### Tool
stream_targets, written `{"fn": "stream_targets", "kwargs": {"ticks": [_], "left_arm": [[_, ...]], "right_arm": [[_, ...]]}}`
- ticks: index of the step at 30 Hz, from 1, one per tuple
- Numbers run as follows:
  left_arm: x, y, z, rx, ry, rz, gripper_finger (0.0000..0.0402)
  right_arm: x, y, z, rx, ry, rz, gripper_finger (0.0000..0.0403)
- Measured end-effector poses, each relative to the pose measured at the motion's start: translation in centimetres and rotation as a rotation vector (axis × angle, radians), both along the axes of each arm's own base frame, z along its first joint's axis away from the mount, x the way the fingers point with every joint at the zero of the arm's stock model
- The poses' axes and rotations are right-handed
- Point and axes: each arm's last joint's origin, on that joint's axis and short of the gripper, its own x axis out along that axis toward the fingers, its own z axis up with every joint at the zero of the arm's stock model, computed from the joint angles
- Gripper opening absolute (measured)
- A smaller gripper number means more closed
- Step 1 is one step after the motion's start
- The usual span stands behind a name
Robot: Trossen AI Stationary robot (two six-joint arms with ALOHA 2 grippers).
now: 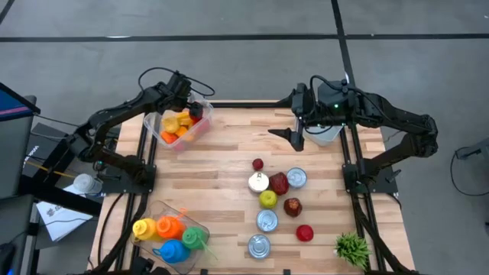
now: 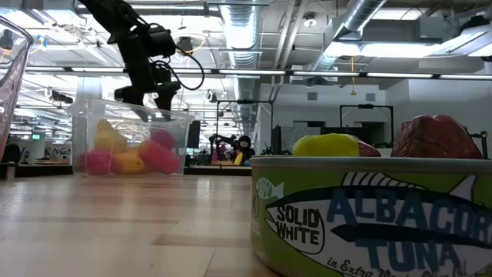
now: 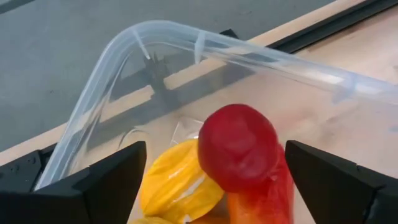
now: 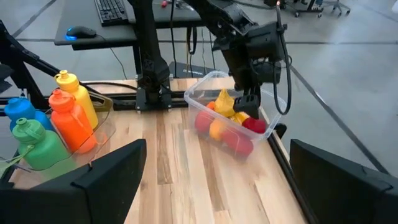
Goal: Pick & Place Food Item
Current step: Put the red apple into the white bin
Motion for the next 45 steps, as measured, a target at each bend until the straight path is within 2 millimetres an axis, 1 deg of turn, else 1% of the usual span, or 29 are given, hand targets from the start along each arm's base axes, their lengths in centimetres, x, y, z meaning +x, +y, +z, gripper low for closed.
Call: {"fn": "stream_targets", "kwargs": {"ticks": [2, 4, 8, 10, 11, 13, 14, 15, 17, 19, 20, 22, 24, 27, 33, 37, 41, 43, 45], "left_arm": [[-0.1, -0.4, 0.5, 0.008, -0.023, -0.012, 0.0375], [-0.3, -1.0, 1.5, 0.031, -0.057, -0.028, 0.0376], [-1.4, -3.1, 4.5, 0.115, -0.159, -0.049, 0.0373], [-2.2, -4.4, 6.2, 0.151, -0.253, -0.063, 0.0371], [-2.7, -5.1, 7.0, 0.167, -0.303, -0.069, 0.037], [-3.6, -6.5, 8.6, 0.202, -0.412, -0.074, 0.0368], [-4.0, -7.1, 9.3, 0.219, -0.46, -0.075, 0.0368], [-4.5, -7.8, 9.8, 0.236, -0.5, -0.073, 0.0367], [-5.2, -8.9, 10.9, 0.271, -0.569, -0.079, 0.0368], [-5.8, -9.9, 11.6, 0.293, -0.619, -0.089, 0.0367], [-6.1, -10.2, 11.8, 0.298, -0.636, -0.093, 0.0367], [-6.4, -10.7, 12.1, 0.305, -0.657, -0.1, 0.0365], [-6.5, -11.0, 12.2, 0.307, -0.669, -0.109, 0.0362], [-6.3, -11.2, 12.2, 0.289, -0.686, -0.111, 0.0358], [-5.6, -11.2, 11.9, 0.255, -0.686, -0.121, 0.0351], [-5.4, -11.1, 11.7, 0.247, -0.68, -0.127, 0.0351], [-5.2, -11.0, 11.7, 0.243, -0.676, -0.125, 0.035], [-5.2, -11.0, 11.7, 0.244, -0.677, -0.126, 0.035], [-5.2, -11.0, 11.7, 0.244, -0.677, -0.126, 0.035]], "right_arm": [[-0.2, 0.0, -0.4, 0.023, 0.037, -0.01, 0.0384], [-0.5, -0.1, -1.0, 0.063, 0.1, -0.033, 0.0384], [-0.4, 0.0, -2.9, 0.155, 0.265, -0.087, 0.0384], [0.2, 0.4, -4.4, 0.18, 0.333, -0.094, 0.0384], [0.4, 0.7, -5.4, 0.189, 0.373, -0.095, 0.0384], [0.9, 1.2, -8.1, 0.196, 0.478, -0.087, 0.0384], [1.3, 1.6, -9.3, 0.199, 0.505, -0.071, 0.0384], [1.8, 2.0, -10.6, 0.203, 0.525, -0.05, 0.0384], [2.0, 2.5, -13.5, 0.209, 0.594, -0.027, 0.0384], [2.7, 2.9, -16.0, 0.226, 0.585, 0.001, 0.0384], [3.1, 3.0, -17.1, 0.243, 0.568, 0.008, 0.0384], [3.2, 3.1, -19.5, 0.272, 0.608, 0.006, 0.0384], [3.9, 3.1, -21.1, 0.29, 0.602, -0.005, 0.0384], [4.1, 3.1, -23.7, 0.302, 0.7, -0.039, 0.0384], [5.2, 3.4, -27.8, 0.318, 0.822, -0.08, 0.0384], [5.6, 3.5, -29.3, 0.352, 0.876, -0.114, 0.0384], [5.7, 3.5, -29.8, 0.382, 0.888, -0.127, 0.0379], [5.7, 3.6, -29.8, 0.391, 0.887, -0.138, 0.0364], [5.7, 3.5, -29.8, 0.391, 0.89, -0.145, 0.0338]]}}
